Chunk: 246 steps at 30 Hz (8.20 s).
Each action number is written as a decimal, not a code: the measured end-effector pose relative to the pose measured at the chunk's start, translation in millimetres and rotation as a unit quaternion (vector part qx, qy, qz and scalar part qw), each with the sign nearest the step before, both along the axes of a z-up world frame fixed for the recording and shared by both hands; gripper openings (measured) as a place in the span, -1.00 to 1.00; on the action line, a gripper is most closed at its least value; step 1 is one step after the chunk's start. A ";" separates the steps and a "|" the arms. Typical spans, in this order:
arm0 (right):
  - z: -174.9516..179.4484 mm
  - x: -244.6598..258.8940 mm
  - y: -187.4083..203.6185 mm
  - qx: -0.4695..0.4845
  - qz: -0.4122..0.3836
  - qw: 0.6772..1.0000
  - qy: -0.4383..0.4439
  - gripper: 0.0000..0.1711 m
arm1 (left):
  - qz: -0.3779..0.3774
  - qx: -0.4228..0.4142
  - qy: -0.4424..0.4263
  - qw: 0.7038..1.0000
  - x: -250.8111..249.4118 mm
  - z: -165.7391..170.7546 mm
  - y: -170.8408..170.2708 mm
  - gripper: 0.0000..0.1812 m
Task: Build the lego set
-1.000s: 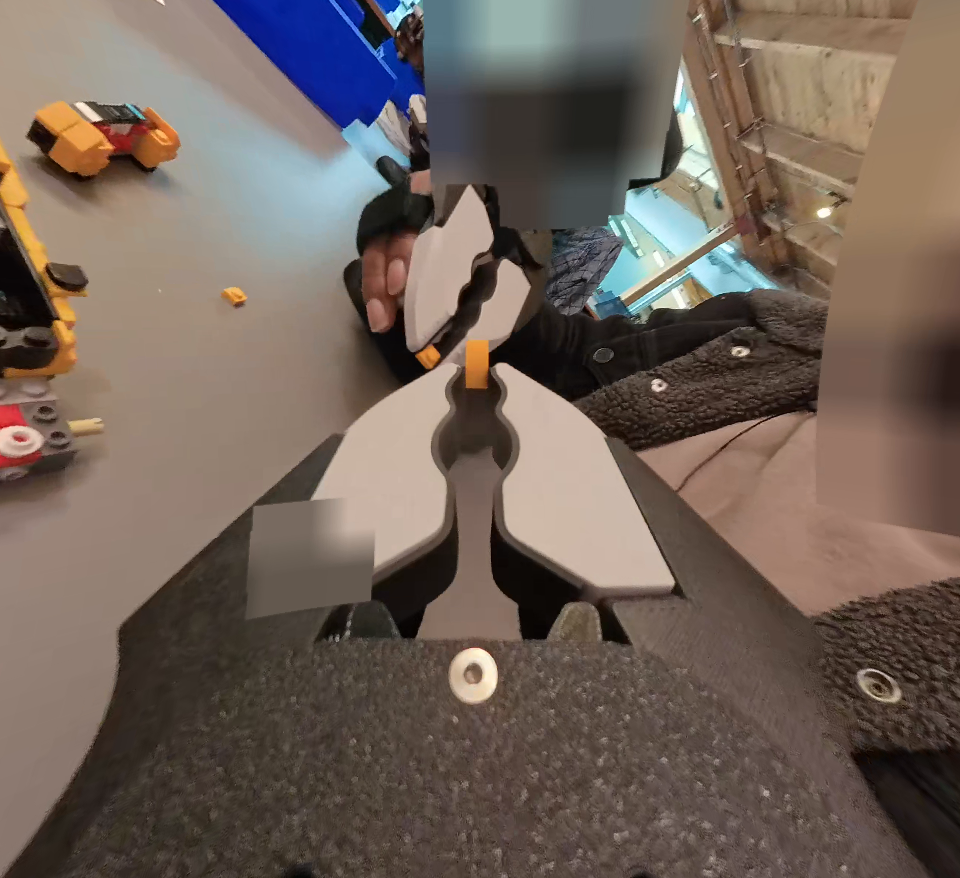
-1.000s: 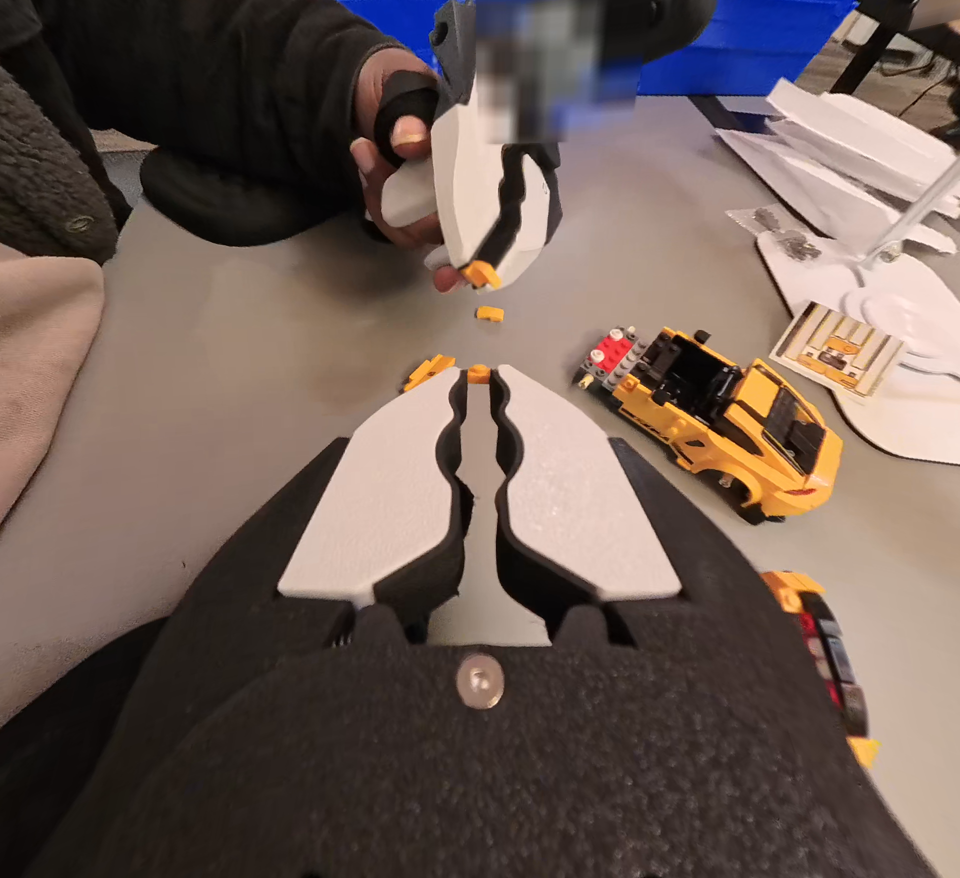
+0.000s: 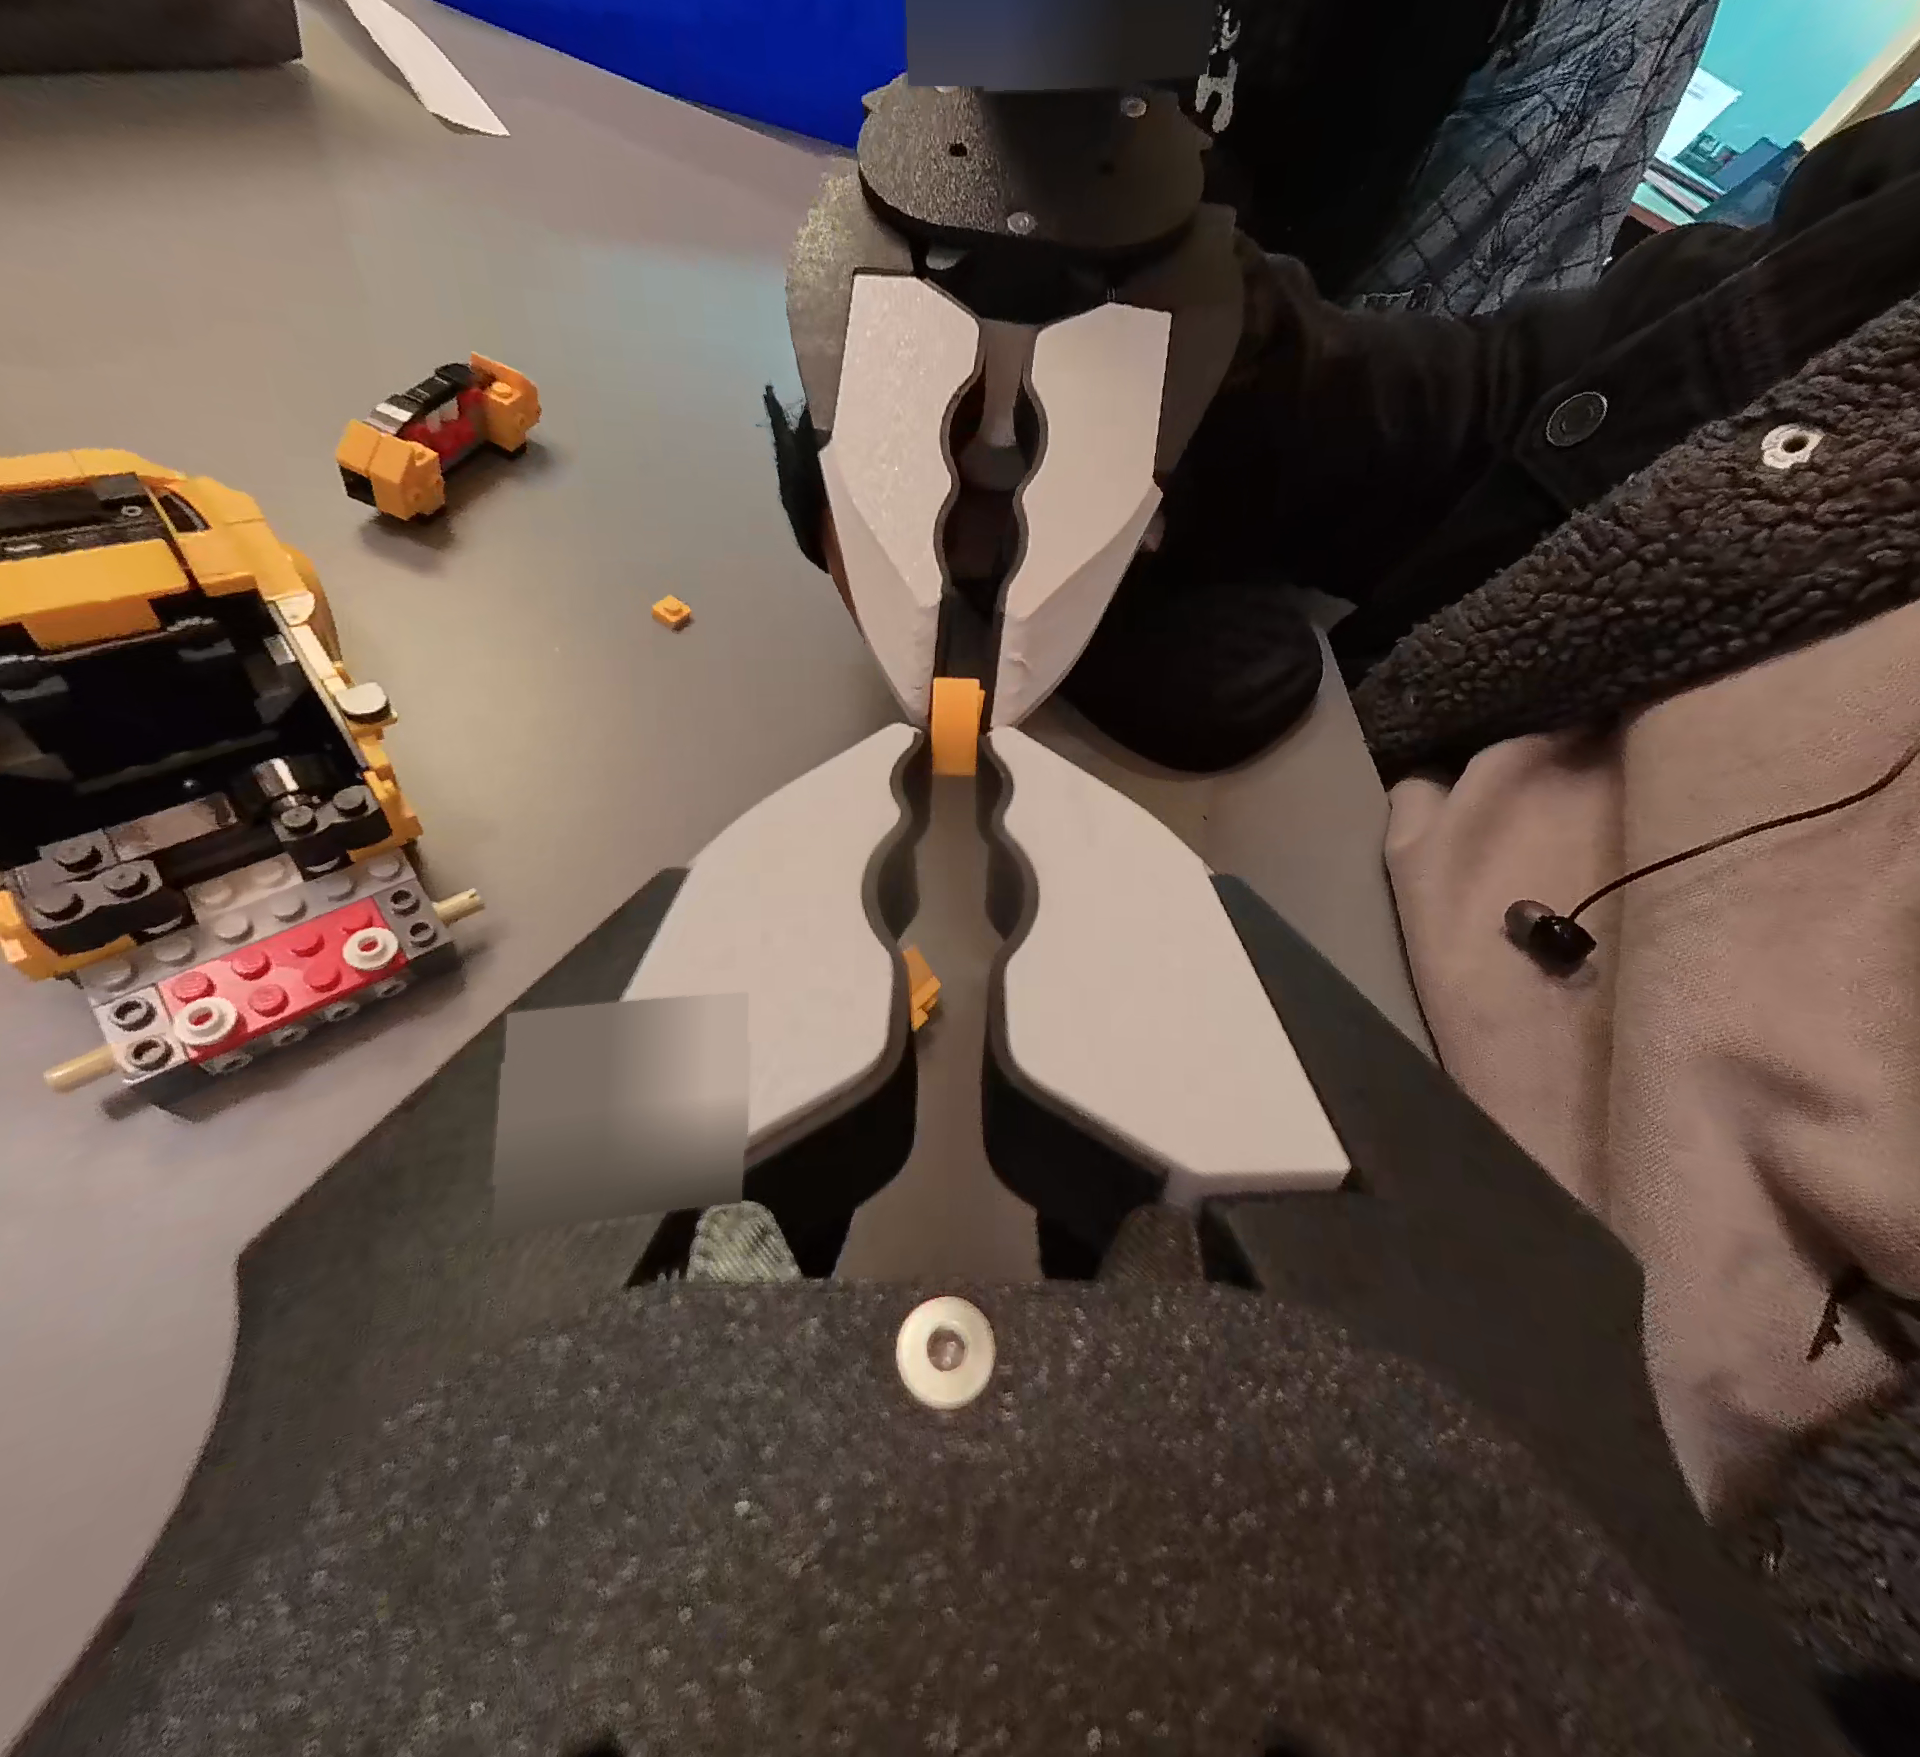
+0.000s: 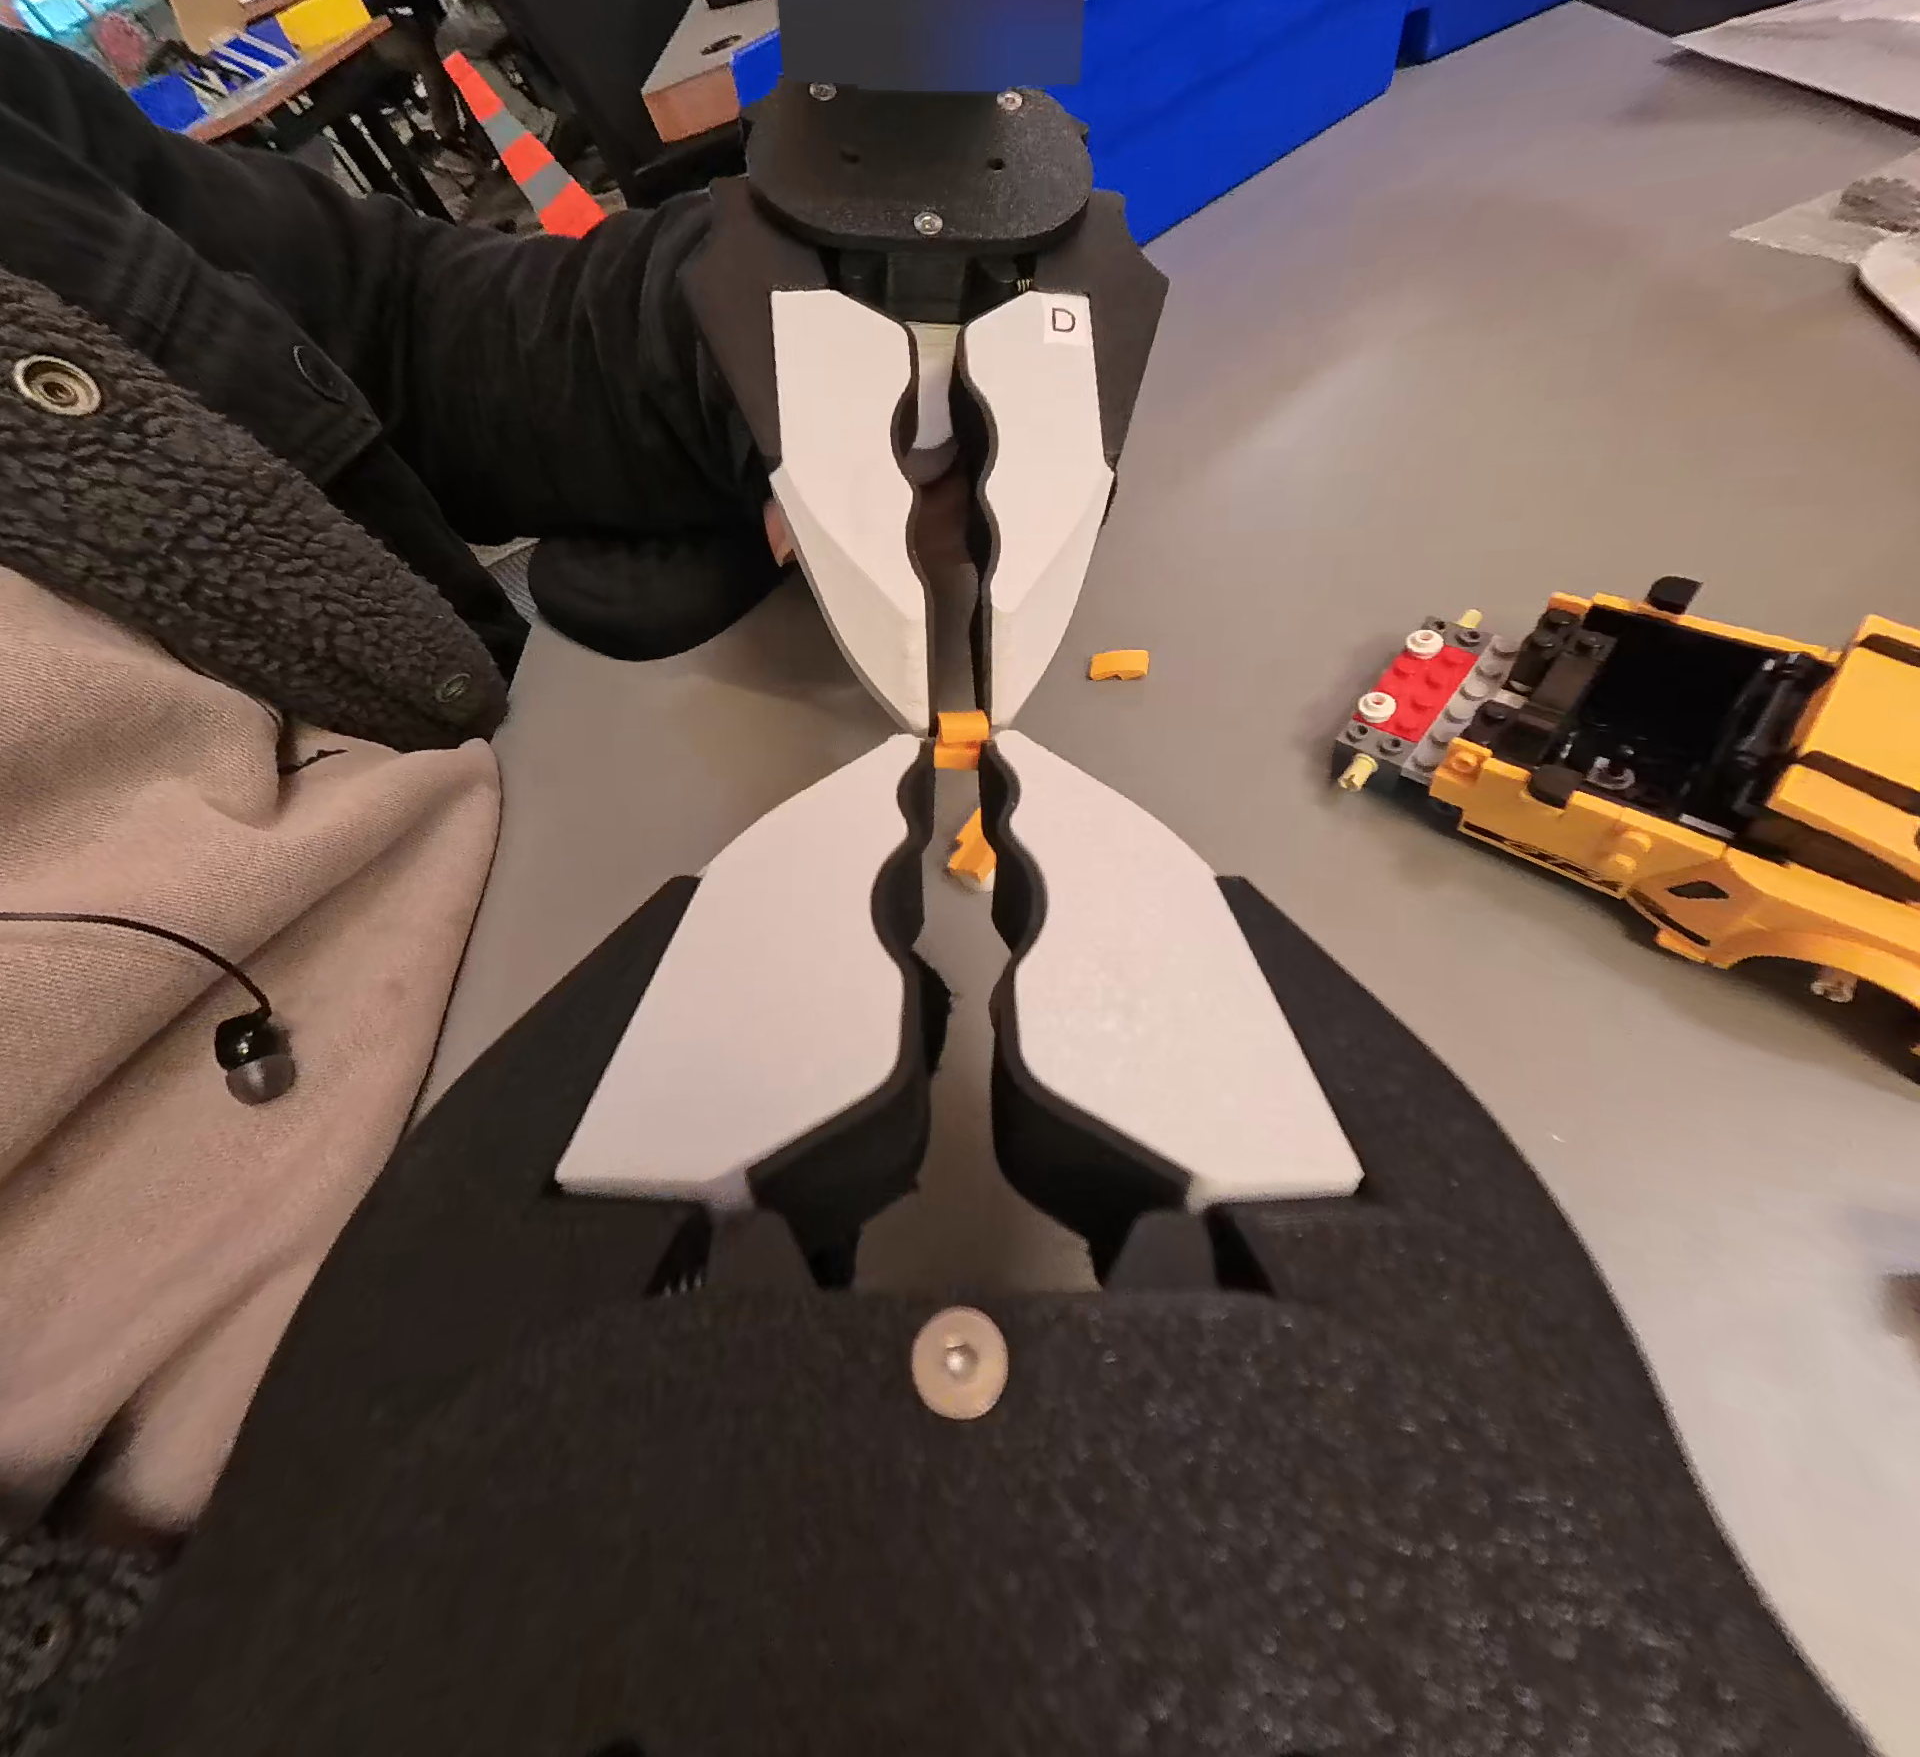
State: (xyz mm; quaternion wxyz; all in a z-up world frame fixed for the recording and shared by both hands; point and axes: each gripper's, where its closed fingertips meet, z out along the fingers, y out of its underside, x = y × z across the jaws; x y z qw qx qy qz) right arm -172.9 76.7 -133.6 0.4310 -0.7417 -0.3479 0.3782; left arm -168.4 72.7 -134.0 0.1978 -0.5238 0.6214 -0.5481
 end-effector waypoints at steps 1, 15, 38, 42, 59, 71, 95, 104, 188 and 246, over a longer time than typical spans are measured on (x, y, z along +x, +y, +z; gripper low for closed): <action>0.3 0.0 0.0 -0.001 0.000 1.000 0.002 -0.91 | 0.000 0.002 -0.001 1.000 0.0 0.2 -0.1 -0.91; 5.4 -6.0 0.3 -0.010 0.007 1.000 0.026 -0.91 | -0.008 0.049 -0.004 0.999 -4.3 0.4 -2.6 -0.91; 14.9 -11.2 14.0 -0.020 0.022 0.998 0.059 -0.91 | 0.010 -0.043 -0.054 0.998 -9.7 18.1 10.5 -0.91; 14.7 -11.8 12.4 -0.019 0.025 0.998 0.056 -0.91 | 0.010 -0.044 -0.053 0.998 -9.3 17.0 10.7 -0.91; 1.5 -7.2 2.5 0.031 0.054 0.992 -0.114 -0.91 | -0.002 0.043 -0.048 0.998 -6.0 0.7 1.2 -0.91; -0.9 -6.3 -5.2 0.035 0.061 0.989 -0.132 -0.91 | -0.008 0.033 -0.050 0.998 -4.3 0.1 -4.6 -0.91; 25.0 -0.2 17.3 0.306 -0.034 0.864 -0.398 -0.91 | 0.050 -0.304 -0.041 0.951 0.4 32.0 12.8 -0.91; 28.6 -0.6 20.9 0.353 -0.049 0.817 -0.454 -0.91 | 0.072 -0.263 -0.056 0.960 0.1 35.4 13.6 -0.91; 66.8 -1.4 19.3 0.301 -0.111 0.944 -0.071 -0.90 | 0.081 -0.418 -0.113 0.898 -5.2 66.5 20.9 -0.85; 78.7 -9.9 40.8 0.361 -0.233 0.894 -0.124 -0.90 | 0.190 -0.478 -0.240 0.823 -7.0 83.6 34.2 -0.90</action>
